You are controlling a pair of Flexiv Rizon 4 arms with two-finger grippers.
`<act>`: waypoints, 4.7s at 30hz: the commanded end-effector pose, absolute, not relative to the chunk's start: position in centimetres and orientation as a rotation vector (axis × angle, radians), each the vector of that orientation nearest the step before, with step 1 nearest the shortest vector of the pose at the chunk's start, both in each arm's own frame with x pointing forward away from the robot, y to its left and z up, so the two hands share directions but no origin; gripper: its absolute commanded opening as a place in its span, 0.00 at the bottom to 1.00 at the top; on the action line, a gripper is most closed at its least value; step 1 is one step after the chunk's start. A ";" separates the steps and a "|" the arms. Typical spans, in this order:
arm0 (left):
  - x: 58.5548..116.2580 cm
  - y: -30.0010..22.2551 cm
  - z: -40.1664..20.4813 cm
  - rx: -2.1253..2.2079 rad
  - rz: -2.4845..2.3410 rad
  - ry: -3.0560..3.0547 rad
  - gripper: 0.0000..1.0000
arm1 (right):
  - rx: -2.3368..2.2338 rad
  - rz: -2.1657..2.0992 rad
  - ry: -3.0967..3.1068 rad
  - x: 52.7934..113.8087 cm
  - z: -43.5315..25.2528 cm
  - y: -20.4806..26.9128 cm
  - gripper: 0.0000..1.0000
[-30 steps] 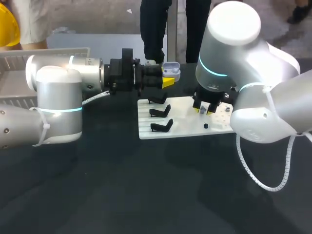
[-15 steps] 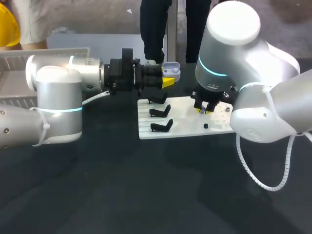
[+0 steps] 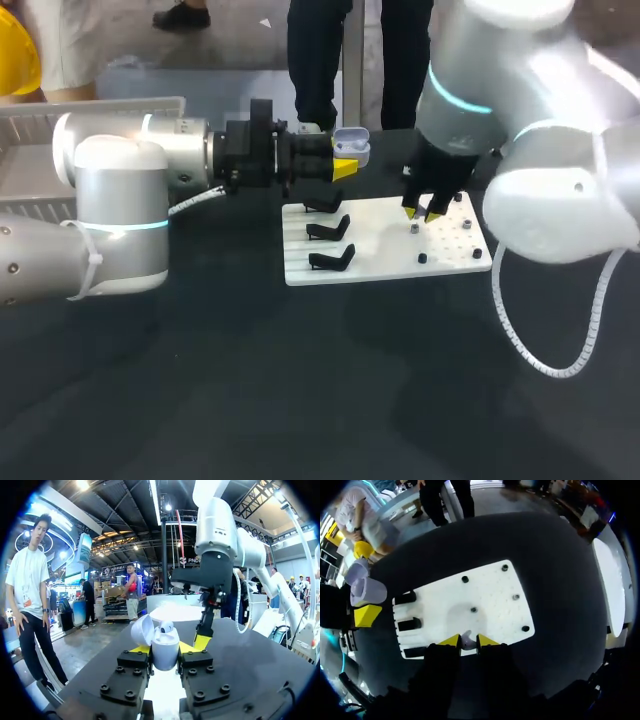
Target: Pick up each earbud case from the left stands, insert the matching earbuds, close the lid, and place the case in the box.
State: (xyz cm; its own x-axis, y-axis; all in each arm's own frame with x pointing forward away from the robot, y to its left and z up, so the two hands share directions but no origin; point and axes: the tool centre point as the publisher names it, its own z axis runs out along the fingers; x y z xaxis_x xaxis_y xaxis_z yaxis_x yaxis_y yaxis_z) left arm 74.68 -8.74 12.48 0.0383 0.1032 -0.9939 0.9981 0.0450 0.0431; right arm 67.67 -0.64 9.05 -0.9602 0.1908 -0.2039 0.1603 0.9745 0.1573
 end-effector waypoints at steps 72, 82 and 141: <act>74.5 -8.7 12.4 1.262 -1.088 1.272 0.00 | -0.880 0.125 2.770 73.1 17.7 8.7 0.00; 74.5 -8.7 12.4 1.262 -1.088 1.272 0.00 | -0.885 0.121 2.779 73.5 17.1 8.7 0.00; 74.5 -8.7 12.4 1.262 -1.088 1.272 0.00 | -0.975 0.009 2.723 72.9 15.4 8.1 0.31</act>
State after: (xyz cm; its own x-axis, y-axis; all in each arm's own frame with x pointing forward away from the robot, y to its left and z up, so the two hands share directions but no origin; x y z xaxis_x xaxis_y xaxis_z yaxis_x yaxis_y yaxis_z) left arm 74.75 -8.78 12.24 0.0391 0.1024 -0.9940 0.9979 0.0465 0.0441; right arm 73.12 8.45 15.68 -0.7470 -0.6256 -0.2249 -0.6275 0.7753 -0.0724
